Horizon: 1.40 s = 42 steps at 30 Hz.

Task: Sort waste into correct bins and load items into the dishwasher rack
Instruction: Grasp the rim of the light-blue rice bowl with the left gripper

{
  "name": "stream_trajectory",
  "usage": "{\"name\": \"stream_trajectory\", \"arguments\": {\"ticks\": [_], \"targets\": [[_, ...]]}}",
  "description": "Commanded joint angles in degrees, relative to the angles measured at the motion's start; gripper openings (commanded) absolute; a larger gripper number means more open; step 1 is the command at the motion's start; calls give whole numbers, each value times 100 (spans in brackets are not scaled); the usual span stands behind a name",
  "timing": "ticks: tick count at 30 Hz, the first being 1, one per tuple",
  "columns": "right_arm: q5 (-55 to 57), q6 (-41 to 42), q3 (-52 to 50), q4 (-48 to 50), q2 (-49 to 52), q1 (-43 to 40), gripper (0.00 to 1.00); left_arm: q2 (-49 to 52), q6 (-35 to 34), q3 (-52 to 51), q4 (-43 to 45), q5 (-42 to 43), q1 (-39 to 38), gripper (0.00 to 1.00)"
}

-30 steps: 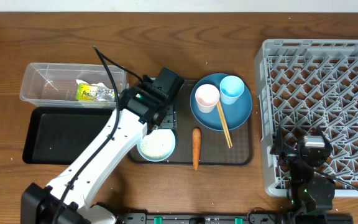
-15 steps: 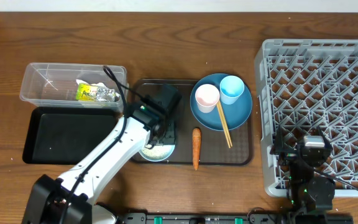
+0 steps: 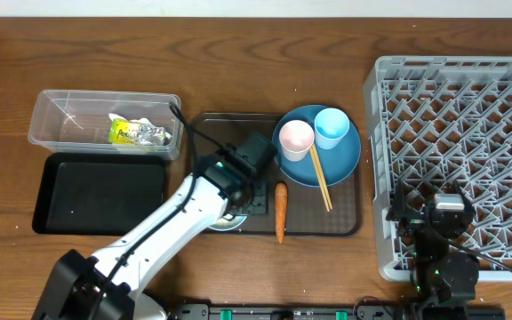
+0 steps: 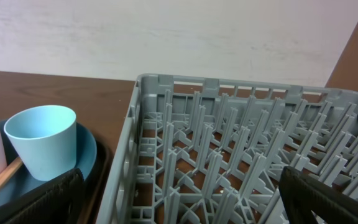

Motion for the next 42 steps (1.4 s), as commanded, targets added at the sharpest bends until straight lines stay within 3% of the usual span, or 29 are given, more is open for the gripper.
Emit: {"name": "stream_trajectory", "arguments": {"ticks": [1,22,26,42], "targets": [[-4,-57,-4,-22,11,-17,99,22,-326,-31,22,-684,-170,61],[-4,-57,-4,-22,11,-17,99,822,-431,-50,304,-872,-326,60],[-4,-57,-4,-22,11,-17,99,846,-431,-50,304,-1143,-326,55],[-4,-57,-4,-22,11,-17,99,844,-358,-50,278,-1263,-326,53]]}}
